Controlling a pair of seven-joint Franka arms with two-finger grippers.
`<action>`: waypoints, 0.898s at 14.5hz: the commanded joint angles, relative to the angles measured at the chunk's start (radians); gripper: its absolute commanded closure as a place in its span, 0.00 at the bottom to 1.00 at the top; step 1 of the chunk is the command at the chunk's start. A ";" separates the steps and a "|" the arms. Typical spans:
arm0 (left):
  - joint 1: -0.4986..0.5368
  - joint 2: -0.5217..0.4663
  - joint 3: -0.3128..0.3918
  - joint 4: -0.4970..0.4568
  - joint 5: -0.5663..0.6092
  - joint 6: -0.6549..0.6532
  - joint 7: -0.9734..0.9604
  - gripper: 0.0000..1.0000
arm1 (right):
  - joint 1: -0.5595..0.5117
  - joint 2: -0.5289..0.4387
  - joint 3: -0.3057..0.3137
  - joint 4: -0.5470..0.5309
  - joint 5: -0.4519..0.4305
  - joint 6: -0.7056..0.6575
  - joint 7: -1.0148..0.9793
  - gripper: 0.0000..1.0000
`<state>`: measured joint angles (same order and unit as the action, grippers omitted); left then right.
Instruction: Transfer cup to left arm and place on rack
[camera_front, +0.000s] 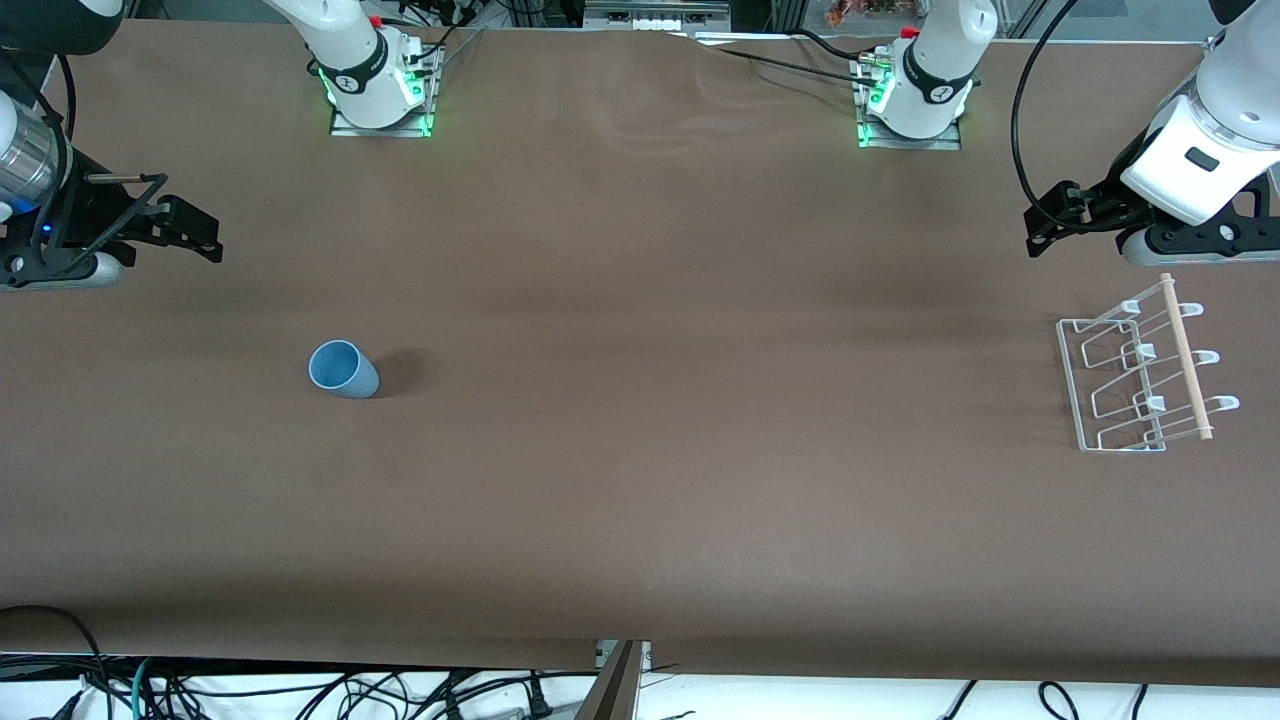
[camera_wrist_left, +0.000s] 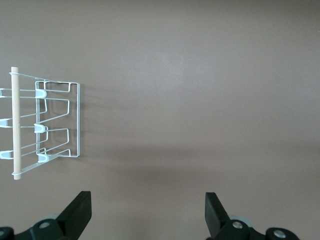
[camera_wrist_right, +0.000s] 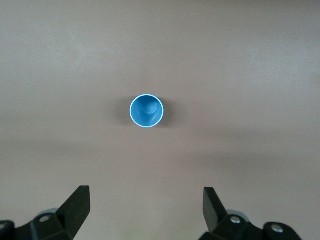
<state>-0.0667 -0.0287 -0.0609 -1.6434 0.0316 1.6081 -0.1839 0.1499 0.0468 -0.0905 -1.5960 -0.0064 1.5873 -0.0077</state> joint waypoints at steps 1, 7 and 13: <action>-0.002 0.001 0.006 0.011 0.011 -0.013 0.024 0.00 | 0.000 0.001 0.006 0.010 -0.009 0.008 0.006 0.00; -0.002 0.001 0.006 0.011 0.004 -0.019 0.023 0.00 | 0.000 0.007 0.005 0.019 -0.011 0.014 0.002 0.00; -0.002 0.000 0.006 0.013 0.002 -0.019 0.011 0.00 | -0.001 0.008 0.003 0.018 -0.012 0.013 -0.003 0.00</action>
<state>-0.0667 -0.0287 -0.0598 -1.6434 0.0315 1.6041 -0.1836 0.1501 0.0469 -0.0898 -1.5960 -0.0064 1.6026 -0.0075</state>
